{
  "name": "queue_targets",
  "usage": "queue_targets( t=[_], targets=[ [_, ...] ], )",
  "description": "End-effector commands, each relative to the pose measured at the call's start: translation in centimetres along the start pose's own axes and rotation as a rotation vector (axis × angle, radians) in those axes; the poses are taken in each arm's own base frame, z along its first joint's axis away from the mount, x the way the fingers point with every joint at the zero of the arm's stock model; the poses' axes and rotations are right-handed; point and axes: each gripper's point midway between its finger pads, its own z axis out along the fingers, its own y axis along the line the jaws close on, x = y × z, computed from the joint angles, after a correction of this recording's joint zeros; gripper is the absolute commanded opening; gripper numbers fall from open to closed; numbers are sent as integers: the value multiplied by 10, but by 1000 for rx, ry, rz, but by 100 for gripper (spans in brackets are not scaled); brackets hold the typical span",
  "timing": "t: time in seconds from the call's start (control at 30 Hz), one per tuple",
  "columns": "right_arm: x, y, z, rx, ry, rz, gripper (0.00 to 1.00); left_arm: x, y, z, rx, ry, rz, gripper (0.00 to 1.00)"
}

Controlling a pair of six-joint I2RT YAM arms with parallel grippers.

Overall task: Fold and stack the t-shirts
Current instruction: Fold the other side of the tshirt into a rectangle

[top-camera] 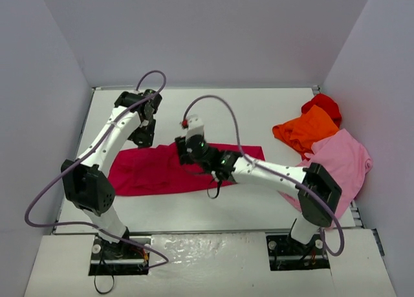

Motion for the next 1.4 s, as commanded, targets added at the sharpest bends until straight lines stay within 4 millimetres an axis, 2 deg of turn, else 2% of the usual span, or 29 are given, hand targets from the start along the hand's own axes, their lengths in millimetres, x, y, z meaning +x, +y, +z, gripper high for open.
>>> queue_targets(
  t=[0.0, 0.07, 0.13, 0.17, 0.2, 0.23, 0.3, 0.37, 0.47, 0.5, 0.53, 0.63, 0.77, 0.93, 1.1, 1.2, 1.3, 1.37],
  targets=[
    [-5, -98, -11, 236, 42, 106, 48, 36, 3, -42, 161, -5, -21, 97],
    [10, -124, -18, 284, 80, 125, 48, 40, -8, -46, 239, -16, -42, 97],
    [34, -162, -29, 337, 136, 191, 47, 39, -19, -45, 289, -38, -93, 97],
    [31, -169, -32, 336, 131, 222, 47, 38, -24, -45, 312, -39, -108, 97],
    [44, -179, -36, 345, 158, 243, 47, 38, -37, -46, 369, -33, -133, 97],
    [48, -184, -38, 333, 172, 280, 47, 36, -49, -42, 414, -44, -155, 97],
    [54, -181, -39, 294, 200, 301, 47, 30, -70, -44, 518, -59, -178, 97],
    [61, -176, -36, 268, 235, 298, 47, 38, -86, -36, 563, -23, -190, 81],
    [79, -181, -37, 300, 311, 274, 47, 39, -111, -30, 654, 8, -206, 46],
    [85, -184, -39, 313, 328, 265, 47, 41, -117, -28, 667, 17, -207, 39],
    [90, -186, -41, 318, 340, 259, 47, 42, -120, -25, 671, 26, -206, 38],
    [106, -188, -49, 320, 376, 247, 47, 43, -128, -13, 640, 49, -199, 40],
    [126, -194, -52, 338, 425, 239, 47, 46, -128, 5, 548, 84, -191, 48],
    [124, -199, -41, 361, 428, 205, 47, 37, -129, 14, 445, 62, -187, 62],
    [129, -202, -29, 363, 463, 172, 47, 41, -134, 24, 380, 83, -166, 63],
    [133, -205, -27, 370, 478, 153, 38, 48, -139, 31, 352, 104, -147, 63],
    [132, -207, -29, 372, 475, 146, 20, 49, -141, 34, 337, 108, -140, 63],
    [130, -208, -32, 380, 468, 145, 15, 52, -142, 38, 320, 117, -131, 63]
  ],
)
